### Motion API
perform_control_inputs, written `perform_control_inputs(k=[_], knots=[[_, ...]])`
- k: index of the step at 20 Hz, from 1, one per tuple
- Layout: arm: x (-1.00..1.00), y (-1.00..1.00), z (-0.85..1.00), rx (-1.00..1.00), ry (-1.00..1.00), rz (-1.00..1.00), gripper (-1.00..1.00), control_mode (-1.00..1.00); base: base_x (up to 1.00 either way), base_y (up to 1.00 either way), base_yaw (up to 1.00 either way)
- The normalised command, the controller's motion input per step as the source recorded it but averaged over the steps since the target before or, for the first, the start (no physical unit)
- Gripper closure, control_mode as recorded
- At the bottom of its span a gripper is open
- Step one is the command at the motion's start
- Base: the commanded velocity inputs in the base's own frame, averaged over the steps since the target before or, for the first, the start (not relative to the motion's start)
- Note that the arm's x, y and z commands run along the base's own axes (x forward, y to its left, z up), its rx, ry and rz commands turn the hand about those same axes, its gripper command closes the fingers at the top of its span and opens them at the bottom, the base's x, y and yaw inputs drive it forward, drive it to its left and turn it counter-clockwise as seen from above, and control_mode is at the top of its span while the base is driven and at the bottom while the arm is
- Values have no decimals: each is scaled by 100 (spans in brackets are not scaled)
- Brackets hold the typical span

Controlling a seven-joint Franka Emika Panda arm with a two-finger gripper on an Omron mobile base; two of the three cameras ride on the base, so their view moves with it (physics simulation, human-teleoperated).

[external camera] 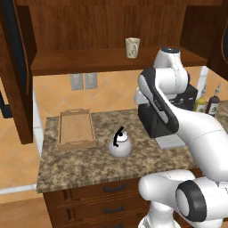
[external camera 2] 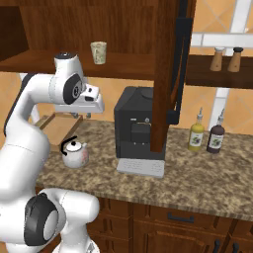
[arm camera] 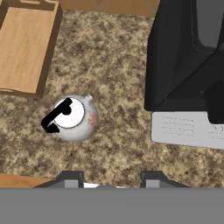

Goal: Pick the kettle from the counter and place it on the tray. Then pick the mug from the cabinet and place it on the tray. Then close the cabinet doors.

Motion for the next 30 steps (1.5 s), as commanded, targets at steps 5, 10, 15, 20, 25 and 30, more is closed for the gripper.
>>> perform_control_inputs(k=[5, 10, 15, 20, 25, 30], knots=[[-2, 69, -71, -6, -6, -1, -100, -100, 0, 0, 0], [-3, 78, -100, 0, -16, -1, -100, -100, 0, 0, 0], [5, 11, -18, 0, 1, 0, -100, -100, 0, 0, 0], [28, 40, -25, 0, 0, -12, -100, -100, 0, 0, 0], [31, 33, -21, 0, 3, -18, -100, -100, 0, 0, 0], [25, 3, -24, 1, 4, -11, -100, -100, 0, 0, 0]])
